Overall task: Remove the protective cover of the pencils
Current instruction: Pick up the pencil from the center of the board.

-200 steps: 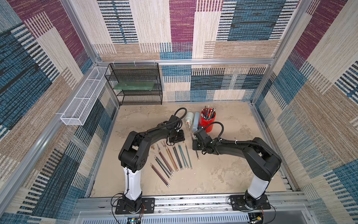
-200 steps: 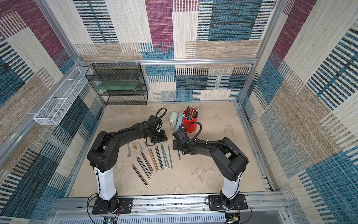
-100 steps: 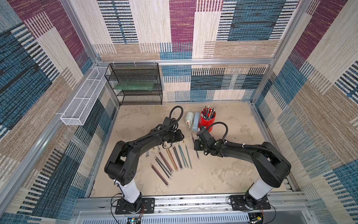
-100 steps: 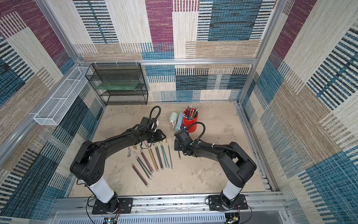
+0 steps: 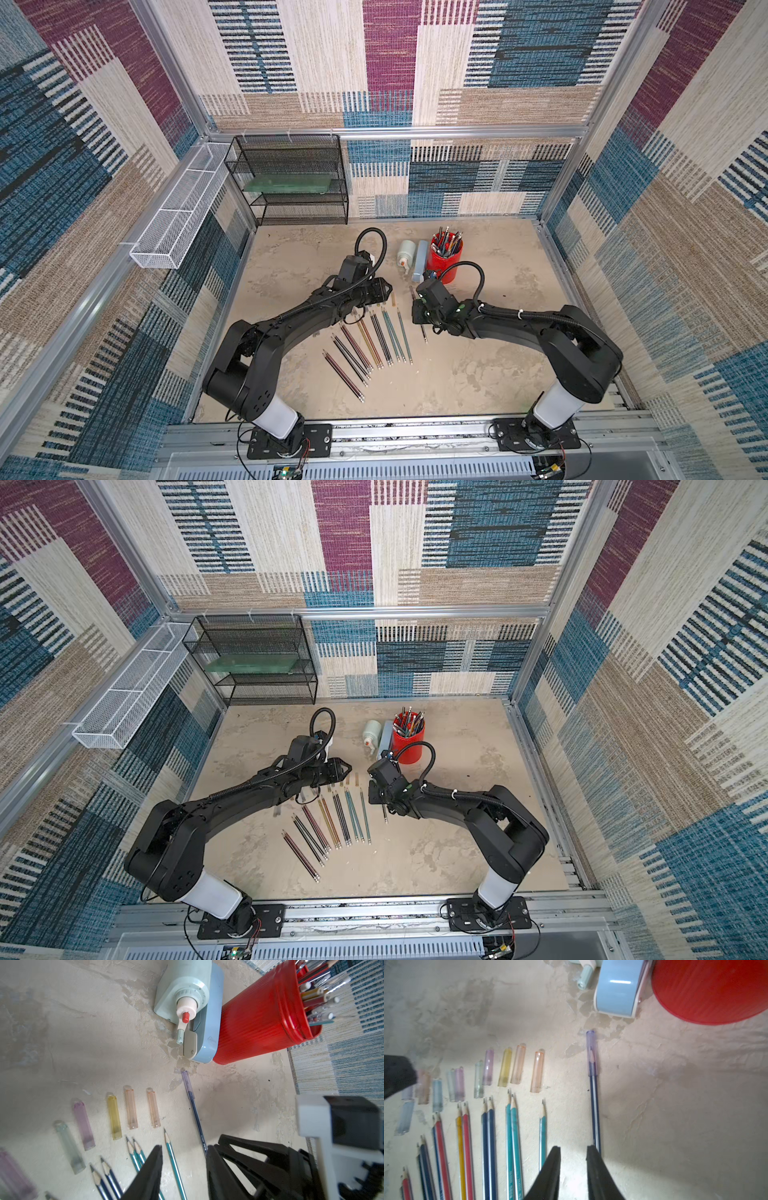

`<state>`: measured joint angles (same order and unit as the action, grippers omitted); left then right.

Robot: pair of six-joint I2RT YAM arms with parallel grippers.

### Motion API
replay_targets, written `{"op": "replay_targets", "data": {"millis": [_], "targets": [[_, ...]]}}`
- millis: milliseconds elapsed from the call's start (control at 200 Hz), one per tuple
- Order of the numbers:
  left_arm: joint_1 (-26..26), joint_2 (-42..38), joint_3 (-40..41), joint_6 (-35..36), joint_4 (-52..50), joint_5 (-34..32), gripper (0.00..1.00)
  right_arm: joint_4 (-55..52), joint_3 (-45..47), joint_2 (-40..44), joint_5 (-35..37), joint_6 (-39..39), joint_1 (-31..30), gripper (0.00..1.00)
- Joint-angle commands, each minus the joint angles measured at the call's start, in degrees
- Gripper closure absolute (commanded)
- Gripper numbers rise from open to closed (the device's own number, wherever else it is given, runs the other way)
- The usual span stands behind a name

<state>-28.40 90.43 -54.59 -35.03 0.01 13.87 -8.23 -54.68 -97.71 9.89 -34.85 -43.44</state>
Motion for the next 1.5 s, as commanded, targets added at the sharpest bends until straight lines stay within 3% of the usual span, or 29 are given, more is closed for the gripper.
{"op": "replay_targets", "data": {"millis": [0,556,947,1177,1492], "targets": [[0.03,-0.09,0.12,-0.57,2.10,-0.06,0.62,-4.92,-2.41,-2.51,4.38,-0.14,0.02,0.71],[0.54,-0.11,0.88,-1.27,2.88,0.02,0.62,-9.08,-6.31,-9.34,5.14,1.71,0.02,0.77],[0.98,-2.06,3.34,-2.42,5.67,0.19,0.64,-8.32,-6.33,-9.69,4.92,1.52,-0.31,0.92],[0.98,-6.76,8.33,-3.41,11.95,0.41,0.63,-4.03,-3.56,-4.51,4.06,1.67,-1.52,0.97],[1.00,-8.19,12.66,-6.84,21.58,6.35,0.62,9.53,5.63,6.58,-5.16,1.47,-2.42,1.00]]}}
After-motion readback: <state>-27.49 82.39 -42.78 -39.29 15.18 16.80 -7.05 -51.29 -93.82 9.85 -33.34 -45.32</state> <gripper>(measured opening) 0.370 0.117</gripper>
